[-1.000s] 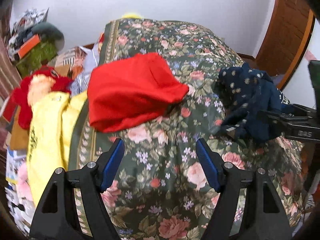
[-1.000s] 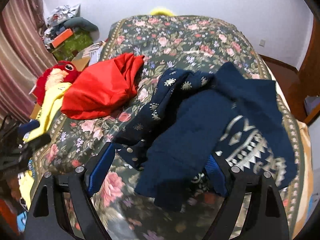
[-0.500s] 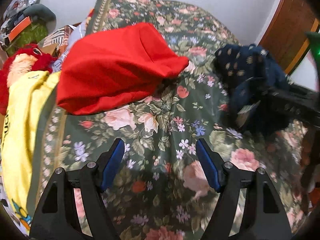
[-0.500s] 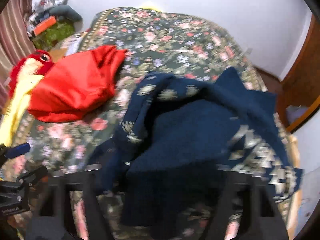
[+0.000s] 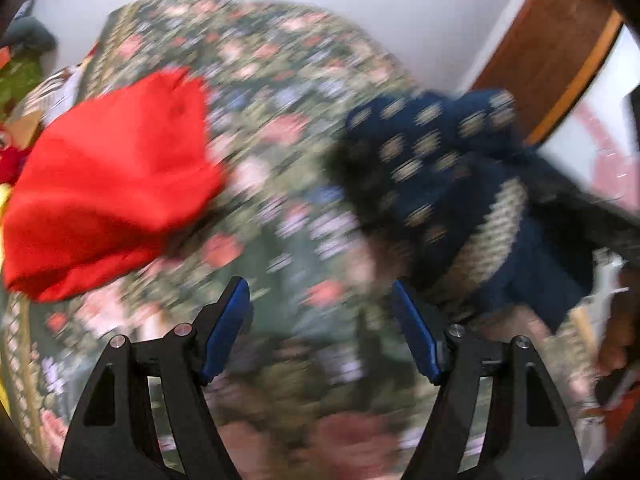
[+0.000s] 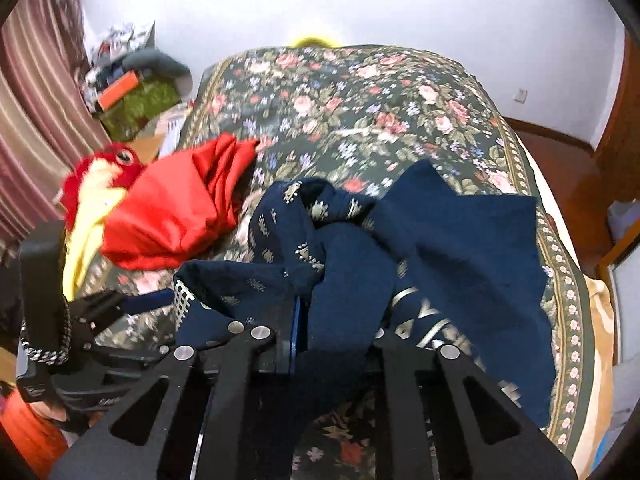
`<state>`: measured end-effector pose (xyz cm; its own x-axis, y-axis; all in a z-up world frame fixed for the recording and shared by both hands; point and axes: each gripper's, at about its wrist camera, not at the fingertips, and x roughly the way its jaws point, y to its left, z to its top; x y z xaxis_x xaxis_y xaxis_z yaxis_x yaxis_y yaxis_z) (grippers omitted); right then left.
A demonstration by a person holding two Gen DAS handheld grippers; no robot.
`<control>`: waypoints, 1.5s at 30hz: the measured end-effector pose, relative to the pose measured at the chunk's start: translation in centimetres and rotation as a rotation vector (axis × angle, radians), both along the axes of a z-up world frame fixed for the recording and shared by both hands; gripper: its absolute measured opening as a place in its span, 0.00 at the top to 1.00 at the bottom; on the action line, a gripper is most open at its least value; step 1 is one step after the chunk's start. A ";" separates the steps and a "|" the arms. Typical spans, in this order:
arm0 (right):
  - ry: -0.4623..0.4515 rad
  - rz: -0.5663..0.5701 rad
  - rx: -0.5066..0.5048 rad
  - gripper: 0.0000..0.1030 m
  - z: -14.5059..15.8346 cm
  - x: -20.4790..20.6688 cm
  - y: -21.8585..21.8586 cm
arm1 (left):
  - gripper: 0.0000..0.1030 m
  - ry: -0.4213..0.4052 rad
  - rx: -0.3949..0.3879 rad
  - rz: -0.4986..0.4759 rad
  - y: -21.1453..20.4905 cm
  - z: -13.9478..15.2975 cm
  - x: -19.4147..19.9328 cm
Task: Fold large clothes
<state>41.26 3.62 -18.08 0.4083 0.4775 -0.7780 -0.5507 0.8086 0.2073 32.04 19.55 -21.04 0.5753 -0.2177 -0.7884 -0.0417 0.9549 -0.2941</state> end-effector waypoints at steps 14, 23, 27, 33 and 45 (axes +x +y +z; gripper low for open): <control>0.284 0.006 0.228 0.86 -1.0 7.1 -9.2 | 0.29 -0.026 0.033 -0.168 -9.3 4.9 8.9; 0.296 0.014 0.156 0.85 -0.5 7.8 -13.1 | 0.23 0.034 -0.023 -0.220 -12.8 2.6 11.5; 0.280 0.033 0.057 0.85 -0.6 8.6 -13.7 | 0.21 0.071 -0.018 -0.192 -13.2 1.1 12.4; 0.068 -0.060 -0.187 0.68 0.9 8.6 -15.5 | 0.21 0.156 -0.061 -0.107 -12.5 -2.1 13.9; -0.086 -0.065 -0.139 0.32 0.9 1.4 -18.2 | 0.22 0.136 0.039 -0.112 -14.2 -0.2 14.1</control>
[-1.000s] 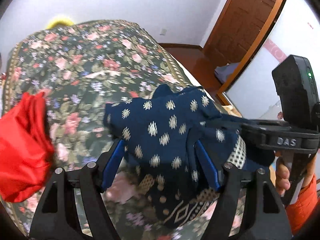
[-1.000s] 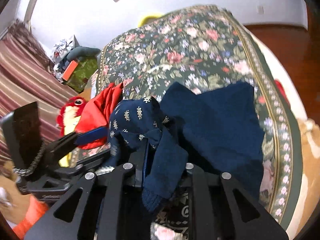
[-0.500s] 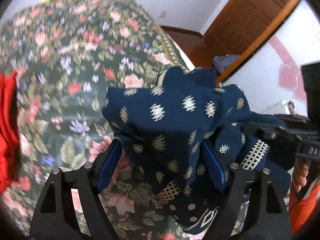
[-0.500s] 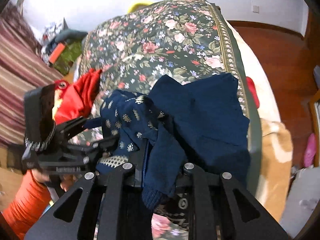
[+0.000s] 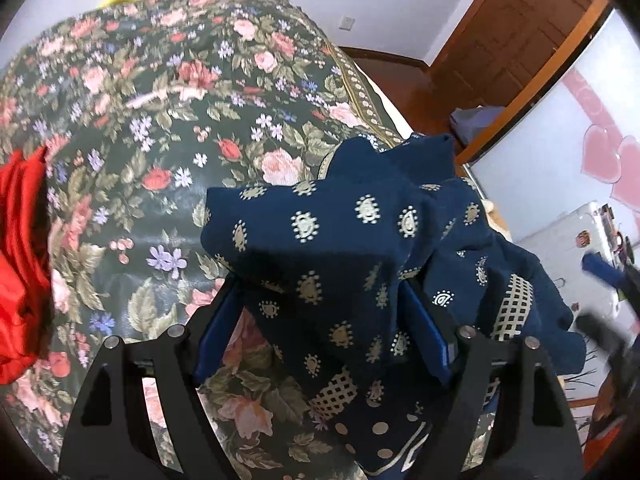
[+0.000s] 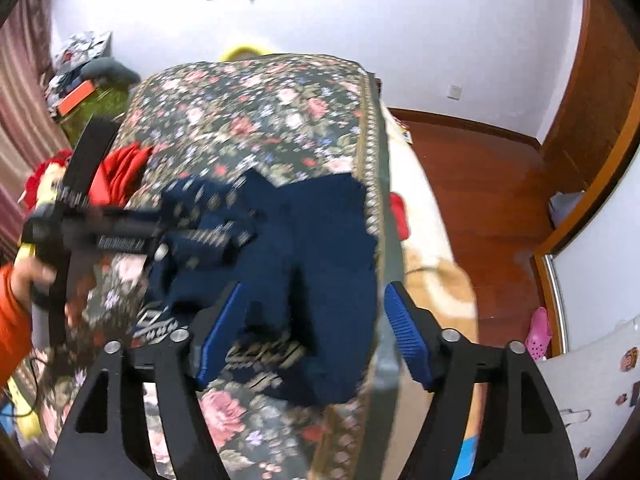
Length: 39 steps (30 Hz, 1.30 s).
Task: Fold large clothes
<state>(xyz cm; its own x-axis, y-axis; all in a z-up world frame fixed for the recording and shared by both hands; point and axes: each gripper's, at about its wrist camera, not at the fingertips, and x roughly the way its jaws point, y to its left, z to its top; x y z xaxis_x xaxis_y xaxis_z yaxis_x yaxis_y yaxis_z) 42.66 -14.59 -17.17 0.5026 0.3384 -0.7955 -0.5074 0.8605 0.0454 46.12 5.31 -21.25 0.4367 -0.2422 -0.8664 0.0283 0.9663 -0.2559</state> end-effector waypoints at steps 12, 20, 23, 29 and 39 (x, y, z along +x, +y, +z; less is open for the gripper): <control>0.120 -0.010 0.155 0.29 -2.9 0.3 2.3 | 0.26 -0.213 0.049 -0.028 2.4 6.8 -6.6; 0.016 -0.029 0.211 0.29 -0.5 -3.0 0.7 | 0.26 -0.080 0.079 -0.054 3.5 1.7 -9.4; -0.016 -0.011 0.173 0.29 -0.3 -4.0 1.8 | 0.26 -0.059 0.037 -0.041 3.4 0.6 -10.2; -0.026 0.061 0.121 0.29 -1.5 -4.9 5.5 | 0.26 -0.047 -0.028 -0.018 3.4 0.2 -10.8; -0.117 0.020 -0.042 0.29 -2.9 -2.9 7.0 | 0.26 -0.079 0.020 -0.053 1.5 1.2 -10.7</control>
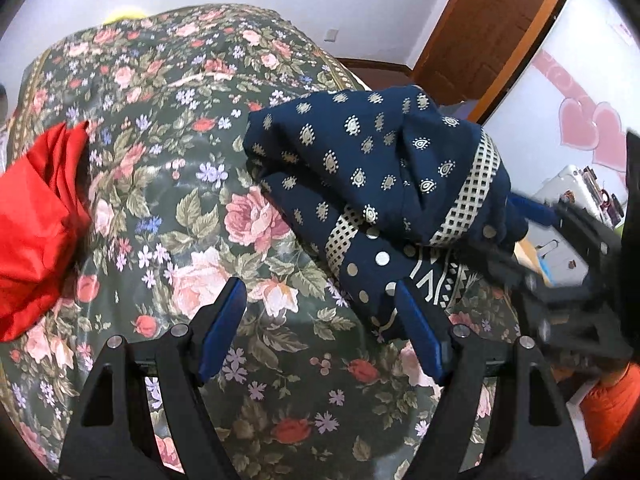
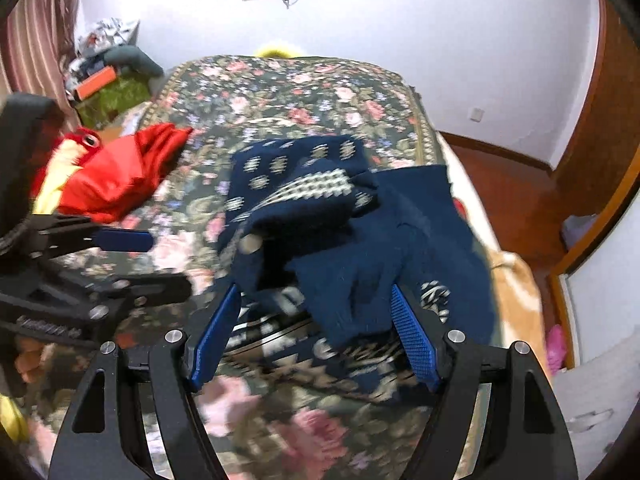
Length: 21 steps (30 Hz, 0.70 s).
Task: Fold large clothes
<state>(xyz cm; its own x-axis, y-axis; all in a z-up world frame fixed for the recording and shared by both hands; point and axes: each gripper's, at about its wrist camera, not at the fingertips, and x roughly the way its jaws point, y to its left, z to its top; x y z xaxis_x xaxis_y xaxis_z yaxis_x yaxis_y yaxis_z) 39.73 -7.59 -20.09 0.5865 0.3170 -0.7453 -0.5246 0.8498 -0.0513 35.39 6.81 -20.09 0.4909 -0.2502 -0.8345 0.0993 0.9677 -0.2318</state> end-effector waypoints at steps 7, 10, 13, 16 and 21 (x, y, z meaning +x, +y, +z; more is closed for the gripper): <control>-0.133 -0.119 -0.046 0.29 3.2 5.4 -2.7 | 0.26 -0.020 0.002 -0.023 -1.6 0.4 1.3; -0.140 -0.284 -0.086 0.29 4.0 9.7 -5.2 | 0.26 -0.021 0.014 -0.017 -2.0 0.2 1.8; -0.088 -0.404 -0.039 0.29 4.7 12.2 -8.7 | 0.26 -0.014 0.000 -0.011 -1.9 0.0 1.8; -0.040 -0.367 0.133 0.29 5.9 11.1 -11.4 | 0.26 -0.022 0.001 -0.008 -1.4 0.0 2.0; -0.029 -0.256 0.123 0.29 5.4 8.1 -11.0 | 0.26 0.038 -0.003 -0.030 -1.6 -0.8 4.6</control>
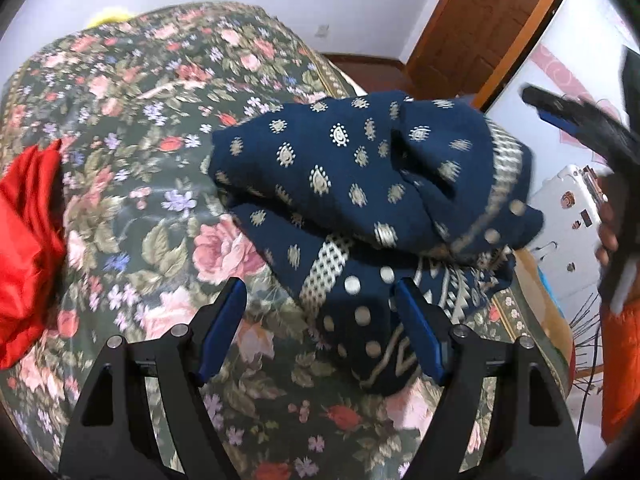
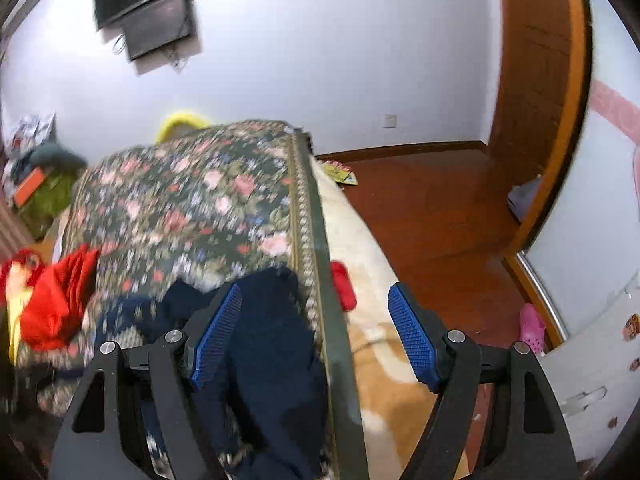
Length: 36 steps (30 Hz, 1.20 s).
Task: Fold large clothes
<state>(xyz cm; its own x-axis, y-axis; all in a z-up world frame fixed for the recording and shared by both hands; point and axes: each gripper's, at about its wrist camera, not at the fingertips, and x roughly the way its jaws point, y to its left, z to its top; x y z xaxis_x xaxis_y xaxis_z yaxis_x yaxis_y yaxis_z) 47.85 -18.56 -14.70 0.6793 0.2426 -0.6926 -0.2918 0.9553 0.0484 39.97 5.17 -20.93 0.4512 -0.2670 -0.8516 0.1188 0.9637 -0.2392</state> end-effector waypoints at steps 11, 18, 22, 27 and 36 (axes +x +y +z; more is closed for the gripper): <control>0.065 -0.006 -0.069 0.29 -2.8 -0.8 -1.7 | 0.29 0.019 0.141 -0.057 -5.3 2.1 11.3; 0.086 0.022 -0.042 0.29 -2.7 -0.9 -2.3 | 0.32 -0.141 0.012 0.013 -5.0 8.7 13.6; 0.108 0.066 -0.009 0.29 -3.1 -1.1 -1.0 | 0.29 -0.185 0.073 -0.057 -6.1 9.4 11.0; 0.150 0.128 0.068 0.29 -3.9 -0.9 1.1 | 0.29 -0.176 0.167 -0.100 -5.9 7.4 7.9; 0.293 0.165 0.131 0.29 -7.6 1.6 3.6 | 0.29 -0.072 0.135 -0.043 -1.5 2.9 4.6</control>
<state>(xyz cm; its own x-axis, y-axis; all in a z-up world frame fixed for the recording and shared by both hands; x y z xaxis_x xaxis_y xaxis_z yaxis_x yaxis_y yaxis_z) 49.49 -14.96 -22.29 0.4011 0.4320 -0.8078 -0.3970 0.8767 0.2717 44.59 3.69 -17.98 0.5028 -0.1725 -0.8470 0.1726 0.9802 -0.0971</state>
